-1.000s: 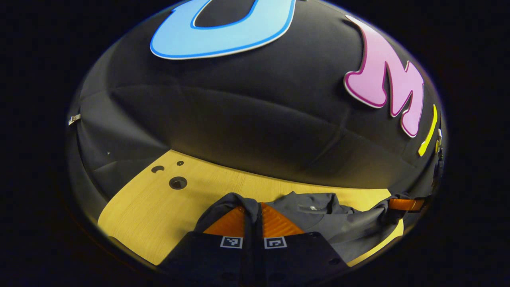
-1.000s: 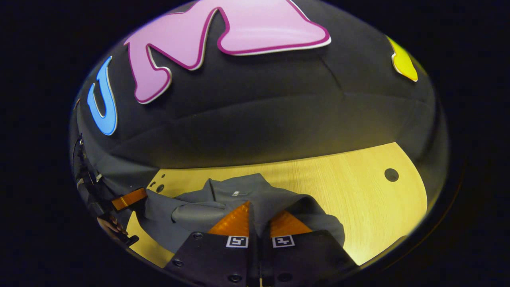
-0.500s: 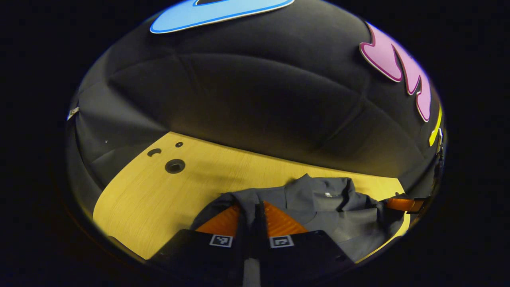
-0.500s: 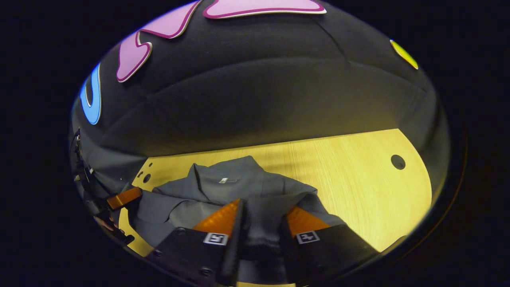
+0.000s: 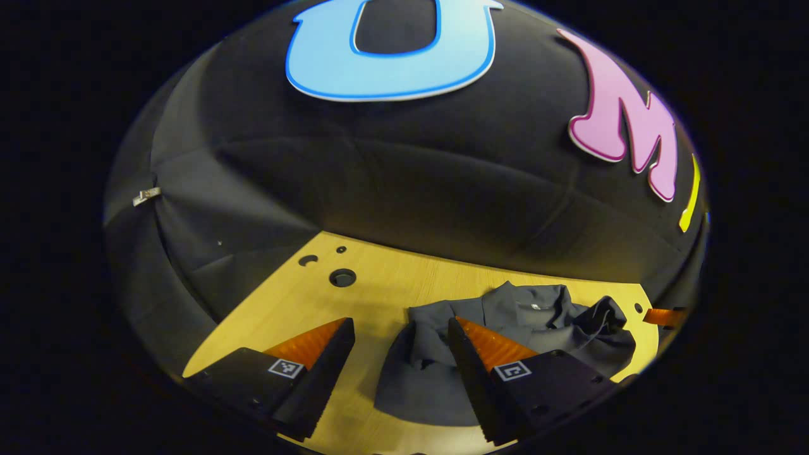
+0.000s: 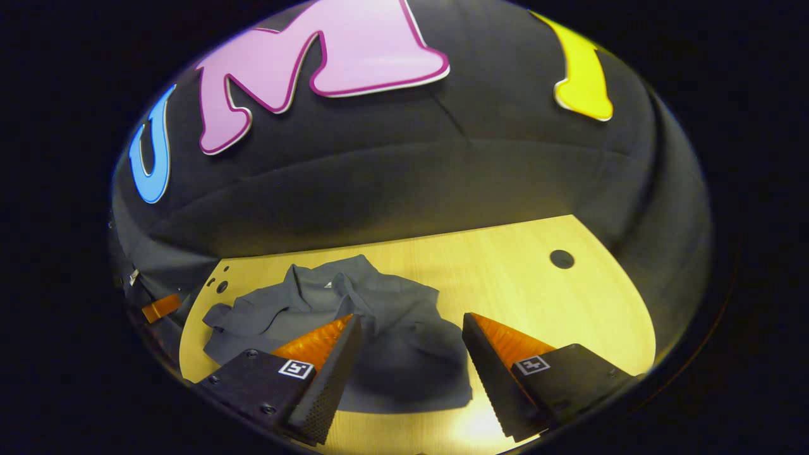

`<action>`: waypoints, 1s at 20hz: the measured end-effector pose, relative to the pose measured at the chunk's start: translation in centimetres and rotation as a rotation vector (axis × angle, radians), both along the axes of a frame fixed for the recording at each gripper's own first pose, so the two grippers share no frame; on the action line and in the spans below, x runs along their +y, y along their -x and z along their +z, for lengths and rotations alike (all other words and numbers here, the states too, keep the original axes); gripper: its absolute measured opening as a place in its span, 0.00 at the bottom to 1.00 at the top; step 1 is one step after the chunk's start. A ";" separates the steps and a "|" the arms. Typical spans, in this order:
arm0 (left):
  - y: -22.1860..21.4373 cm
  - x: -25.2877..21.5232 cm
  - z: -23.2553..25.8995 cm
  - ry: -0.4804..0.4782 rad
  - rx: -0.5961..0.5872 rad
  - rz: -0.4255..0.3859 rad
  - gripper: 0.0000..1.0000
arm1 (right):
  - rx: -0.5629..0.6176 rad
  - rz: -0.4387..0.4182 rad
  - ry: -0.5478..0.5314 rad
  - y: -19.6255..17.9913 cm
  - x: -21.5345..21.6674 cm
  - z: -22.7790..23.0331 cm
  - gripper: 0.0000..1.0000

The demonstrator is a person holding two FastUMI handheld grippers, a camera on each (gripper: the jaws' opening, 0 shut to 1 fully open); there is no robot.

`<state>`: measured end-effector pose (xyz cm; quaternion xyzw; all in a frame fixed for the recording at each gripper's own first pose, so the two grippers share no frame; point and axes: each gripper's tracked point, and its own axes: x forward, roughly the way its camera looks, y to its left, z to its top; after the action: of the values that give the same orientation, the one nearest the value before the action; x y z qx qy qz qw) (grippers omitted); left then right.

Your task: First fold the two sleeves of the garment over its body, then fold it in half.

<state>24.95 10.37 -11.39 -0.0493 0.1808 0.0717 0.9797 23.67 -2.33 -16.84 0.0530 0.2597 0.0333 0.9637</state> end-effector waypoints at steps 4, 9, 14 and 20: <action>6.5 0.7 4.0 -0.032 -0.085 0.007 0.96 | -0.047 -0.043 0.013 5.9 -1.4 2.3 0.99; 14.9 1.2 8.3 -0.119 -0.203 -0.012 0.95 | -0.107 -0.034 0.027 13.8 -1.1 5.1 0.99; 21.5 -0.5 10.3 -0.164 -0.246 -0.112 0.96 | -0.224 -0.035 0.027 20.7 -0.4 8.0 0.99; 28.8 -3.9 10.8 -0.129 -0.306 -0.207 0.95 | -0.321 -0.035 0.010 27.9 1.7 10.9 0.98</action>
<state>-3.86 6.51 -0.57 0.0222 0.0290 -0.0264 0.9990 -4.25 -0.67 -5.90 0.0468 0.1014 0.0232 0.9935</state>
